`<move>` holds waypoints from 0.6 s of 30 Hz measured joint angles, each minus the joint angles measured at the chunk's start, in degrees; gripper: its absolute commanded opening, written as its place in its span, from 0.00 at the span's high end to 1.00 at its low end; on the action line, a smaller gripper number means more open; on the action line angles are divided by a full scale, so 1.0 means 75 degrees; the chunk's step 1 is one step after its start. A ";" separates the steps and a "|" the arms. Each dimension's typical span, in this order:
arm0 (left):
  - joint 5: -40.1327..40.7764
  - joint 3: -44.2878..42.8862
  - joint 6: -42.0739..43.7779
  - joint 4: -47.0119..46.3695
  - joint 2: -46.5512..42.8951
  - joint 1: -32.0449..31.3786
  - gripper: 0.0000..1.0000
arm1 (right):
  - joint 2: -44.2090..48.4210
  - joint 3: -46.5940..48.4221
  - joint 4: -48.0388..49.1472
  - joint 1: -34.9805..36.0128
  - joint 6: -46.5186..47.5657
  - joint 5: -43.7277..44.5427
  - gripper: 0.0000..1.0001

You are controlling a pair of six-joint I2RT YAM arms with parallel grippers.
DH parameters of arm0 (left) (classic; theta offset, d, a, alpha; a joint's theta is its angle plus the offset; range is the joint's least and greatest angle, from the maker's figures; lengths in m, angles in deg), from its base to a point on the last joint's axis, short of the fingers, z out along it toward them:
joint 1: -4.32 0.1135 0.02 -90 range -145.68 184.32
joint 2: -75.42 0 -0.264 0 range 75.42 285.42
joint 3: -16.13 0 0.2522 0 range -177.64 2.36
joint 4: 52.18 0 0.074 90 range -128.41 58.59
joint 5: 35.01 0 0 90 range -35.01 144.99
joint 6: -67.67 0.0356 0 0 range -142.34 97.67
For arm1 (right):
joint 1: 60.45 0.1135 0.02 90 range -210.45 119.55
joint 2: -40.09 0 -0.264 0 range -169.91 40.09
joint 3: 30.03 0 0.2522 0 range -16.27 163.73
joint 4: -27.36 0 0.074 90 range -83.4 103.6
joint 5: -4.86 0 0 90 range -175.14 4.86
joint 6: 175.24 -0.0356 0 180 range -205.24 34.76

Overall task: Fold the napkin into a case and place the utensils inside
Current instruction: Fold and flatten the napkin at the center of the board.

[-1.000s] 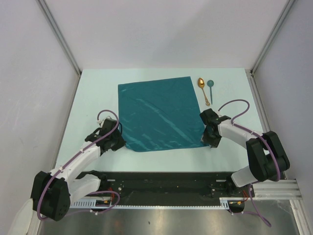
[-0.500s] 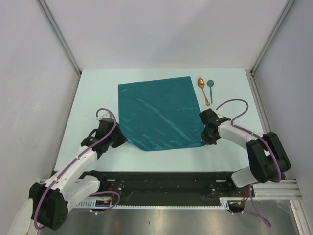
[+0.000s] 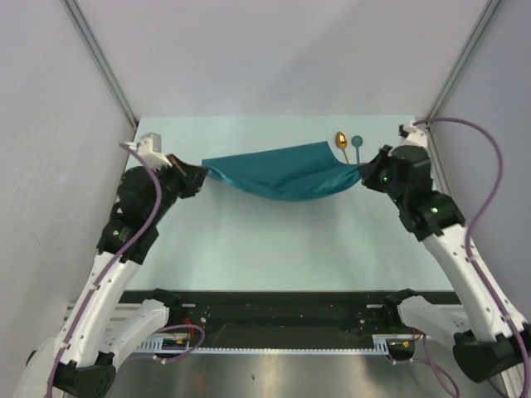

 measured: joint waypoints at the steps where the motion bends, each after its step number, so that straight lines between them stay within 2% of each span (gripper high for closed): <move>1: -0.0134 -0.0440 0.0152 -0.0067 -0.0015 0.0000 1.00 | 0.0213 0.0286 -0.0026 -0.0003 0.0184 -0.0017 1.00; 7: -0.1075 -0.2390 0.1017 -0.0335 -0.0536 0.0003 1.00 | 0.1431 0.1845 -0.0277 -0.0020 0.1070 -0.0446 1.00; 12: -0.1673 -0.3561 0.1518 -0.0309 -0.1160 -0.0146 1.00 | 0.2643 0.2454 -0.0399 -0.0026 0.1655 -0.1102 1.00; 18: -0.1746 -0.3762 0.1766 -0.0271 -0.1897 -0.0525 1.00 | 0.3570 0.2967 -0.0495 -0.0119 0.1970 -0.1769 1.00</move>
